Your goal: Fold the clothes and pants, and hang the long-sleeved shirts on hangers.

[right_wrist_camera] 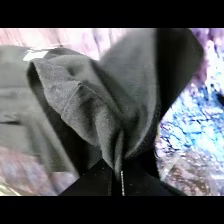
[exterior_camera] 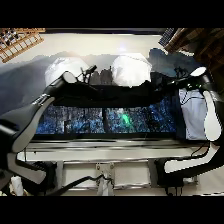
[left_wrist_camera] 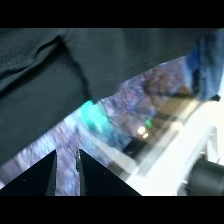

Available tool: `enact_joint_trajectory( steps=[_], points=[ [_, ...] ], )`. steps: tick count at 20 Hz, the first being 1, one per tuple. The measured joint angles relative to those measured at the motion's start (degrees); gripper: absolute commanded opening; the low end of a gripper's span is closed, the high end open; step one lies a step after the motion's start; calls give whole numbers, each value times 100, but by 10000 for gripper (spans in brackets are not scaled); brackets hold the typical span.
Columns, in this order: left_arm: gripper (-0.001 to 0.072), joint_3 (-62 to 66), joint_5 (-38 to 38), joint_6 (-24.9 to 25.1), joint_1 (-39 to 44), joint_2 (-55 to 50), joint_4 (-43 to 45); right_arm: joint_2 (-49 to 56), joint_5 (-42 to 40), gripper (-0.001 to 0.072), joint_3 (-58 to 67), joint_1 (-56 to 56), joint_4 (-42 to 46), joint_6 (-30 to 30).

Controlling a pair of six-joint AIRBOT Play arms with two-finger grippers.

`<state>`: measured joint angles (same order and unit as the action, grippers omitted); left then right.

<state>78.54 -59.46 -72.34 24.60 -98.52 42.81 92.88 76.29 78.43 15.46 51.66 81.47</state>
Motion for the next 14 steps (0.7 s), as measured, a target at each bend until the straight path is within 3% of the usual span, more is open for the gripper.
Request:
enact_joint_trajectory(
  steps=[8, 14],
  points=[
    [123, 1659, -98, -1054, 706, -1563, 483, 0, 815, 24, 1250, 0, 446, 1408],
    [117, 1895, 195, -1314, 774, -1878, 496, 0, 931, 24, 1434, -9, -24, 1770]
  ],
)
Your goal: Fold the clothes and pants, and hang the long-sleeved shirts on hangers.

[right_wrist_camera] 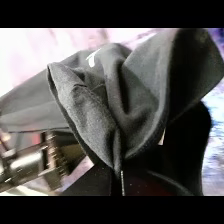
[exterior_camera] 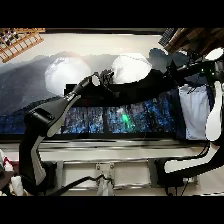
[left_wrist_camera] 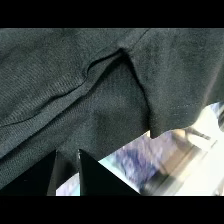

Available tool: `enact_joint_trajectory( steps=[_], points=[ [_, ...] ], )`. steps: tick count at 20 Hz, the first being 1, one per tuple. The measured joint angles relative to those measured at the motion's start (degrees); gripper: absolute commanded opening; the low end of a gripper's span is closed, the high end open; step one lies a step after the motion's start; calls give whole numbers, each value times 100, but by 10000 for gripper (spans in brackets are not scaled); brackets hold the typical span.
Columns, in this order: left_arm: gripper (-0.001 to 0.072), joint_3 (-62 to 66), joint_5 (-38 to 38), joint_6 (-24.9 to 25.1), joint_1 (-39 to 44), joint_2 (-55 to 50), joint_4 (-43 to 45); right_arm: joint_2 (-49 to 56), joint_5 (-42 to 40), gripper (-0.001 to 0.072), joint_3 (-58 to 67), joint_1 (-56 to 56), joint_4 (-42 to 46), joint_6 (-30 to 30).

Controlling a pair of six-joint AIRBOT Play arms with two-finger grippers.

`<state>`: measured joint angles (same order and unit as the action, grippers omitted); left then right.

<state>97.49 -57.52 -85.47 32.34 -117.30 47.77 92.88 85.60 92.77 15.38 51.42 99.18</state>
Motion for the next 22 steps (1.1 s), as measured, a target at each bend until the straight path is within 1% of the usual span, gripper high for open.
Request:
enact_joint_trajectory(
  steps=[4, 5, 6, 8, 16, 22],
  points=[
    [107, 28, 166, -52, 59, -61, -42, -24, 15, 24, 33, 0, -302, 96],
    [68, 28, 184, -55, 76, -79, -83, -37, 9, 24, 42, 0, -343, 136],
    [56, 28, 201, -55, 98, -98, -118, -57, -7, 24, 48, 0, -369, 186],
    [5, 28, 210, -59, 140, -129, -186, -111, -55, 24, 74, 0, -409, 275],
    [5, 28, 229, -72, 184, -162, -415, -238, -136, 24, 404, -22, -468, 645],
    [8, 26, 177, -55, 181, -164, -673, -245, -153, 24, 490, -103, -442, 763]
  ],
)
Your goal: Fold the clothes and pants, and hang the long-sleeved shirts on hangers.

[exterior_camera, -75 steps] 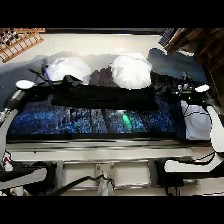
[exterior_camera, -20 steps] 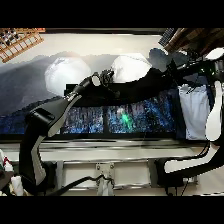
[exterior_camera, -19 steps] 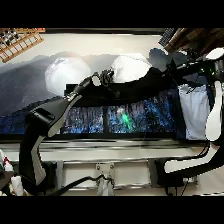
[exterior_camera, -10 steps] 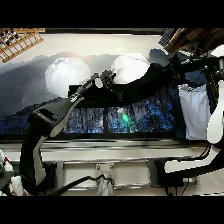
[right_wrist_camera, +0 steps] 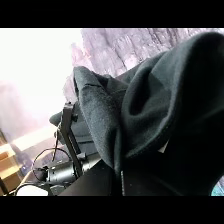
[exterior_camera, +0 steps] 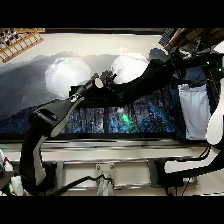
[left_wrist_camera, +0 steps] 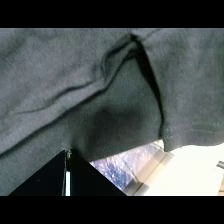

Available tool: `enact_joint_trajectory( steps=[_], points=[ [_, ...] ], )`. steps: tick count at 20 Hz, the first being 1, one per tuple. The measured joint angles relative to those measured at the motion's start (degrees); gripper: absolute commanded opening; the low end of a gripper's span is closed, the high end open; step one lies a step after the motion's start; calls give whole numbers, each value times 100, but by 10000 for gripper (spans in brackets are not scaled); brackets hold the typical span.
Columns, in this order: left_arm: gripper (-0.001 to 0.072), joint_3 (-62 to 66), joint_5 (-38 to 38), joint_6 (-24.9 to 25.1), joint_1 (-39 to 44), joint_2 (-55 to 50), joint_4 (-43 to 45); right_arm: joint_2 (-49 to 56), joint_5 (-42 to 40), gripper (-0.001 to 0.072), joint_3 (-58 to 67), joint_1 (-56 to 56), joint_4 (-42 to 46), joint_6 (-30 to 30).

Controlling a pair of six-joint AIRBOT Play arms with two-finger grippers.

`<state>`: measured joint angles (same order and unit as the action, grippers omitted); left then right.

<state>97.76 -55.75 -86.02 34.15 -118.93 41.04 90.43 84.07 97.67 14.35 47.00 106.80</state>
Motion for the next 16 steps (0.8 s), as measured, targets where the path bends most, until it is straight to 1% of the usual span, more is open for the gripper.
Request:
enact_joint_trajectory(
  steps=[1, 4, 8, 13, 16],
  points=[
    [20, 0, -31, 0, -11, 7, -31, 0, 0, 24, 7, -4, 7, 17],
    [19, 0, -223, 4, -133, 105, -63, 0, -2, 24, 11, -17, 11, 17],
    [16, 0, -485, 138, -669, 533, -72, 0, 11, 24, 13, -63, 33, -33],
    [7, 0, -990, 553, -1897, 1283, -52, 0, 103, 24, 13, -581, 240, -208],
    [7, -9, -1268, 658, -2824, 1644, -31, 0, -52, 24, 17, -1123, 341, -249]
  ],
)
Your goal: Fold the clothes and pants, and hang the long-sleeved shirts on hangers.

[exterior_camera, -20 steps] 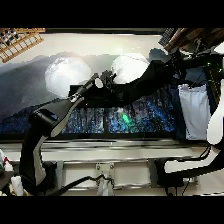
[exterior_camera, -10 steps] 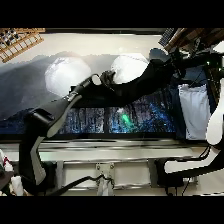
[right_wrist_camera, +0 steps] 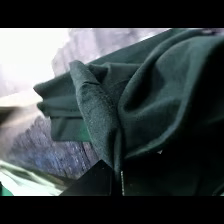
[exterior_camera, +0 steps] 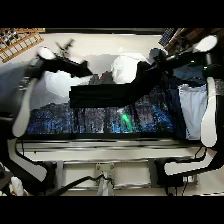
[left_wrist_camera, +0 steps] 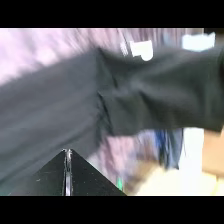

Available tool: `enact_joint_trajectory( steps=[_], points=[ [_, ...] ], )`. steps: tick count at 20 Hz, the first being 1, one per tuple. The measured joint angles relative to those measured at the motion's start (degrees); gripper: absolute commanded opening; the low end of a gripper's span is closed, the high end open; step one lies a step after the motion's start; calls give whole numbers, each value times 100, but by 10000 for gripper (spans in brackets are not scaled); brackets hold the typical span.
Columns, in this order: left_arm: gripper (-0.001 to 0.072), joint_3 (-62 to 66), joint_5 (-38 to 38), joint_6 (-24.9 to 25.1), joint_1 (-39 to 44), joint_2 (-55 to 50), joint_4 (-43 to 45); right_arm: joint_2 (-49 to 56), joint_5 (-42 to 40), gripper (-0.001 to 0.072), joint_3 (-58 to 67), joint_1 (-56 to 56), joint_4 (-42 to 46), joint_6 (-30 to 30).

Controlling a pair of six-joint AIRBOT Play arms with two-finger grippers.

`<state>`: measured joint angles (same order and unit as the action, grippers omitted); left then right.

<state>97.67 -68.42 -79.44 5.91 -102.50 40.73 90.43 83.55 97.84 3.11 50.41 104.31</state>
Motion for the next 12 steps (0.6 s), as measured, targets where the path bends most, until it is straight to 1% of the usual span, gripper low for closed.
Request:
enact_joint_trajectory(
  steps=[3, 6, 9, 12],
  points=[
    [6, -199, -455, 50, -857, 334, 262, 0, -332, 24, 2, -688, 33, 2],
    [6, -887, -638, 79, -1646, 844, 745, 20, -918, 24, 2, -1445, 63, 153],
    [6, -1899, -514, 144, -2280, 1451, 1051, 155, -1703, 24, 2, -2223, 103, 431],
    [6, -2848, -337, 299, -2643, 2026, 1174, 468, -2441, 25, 2, -2931, 101, 671]
  ],
)
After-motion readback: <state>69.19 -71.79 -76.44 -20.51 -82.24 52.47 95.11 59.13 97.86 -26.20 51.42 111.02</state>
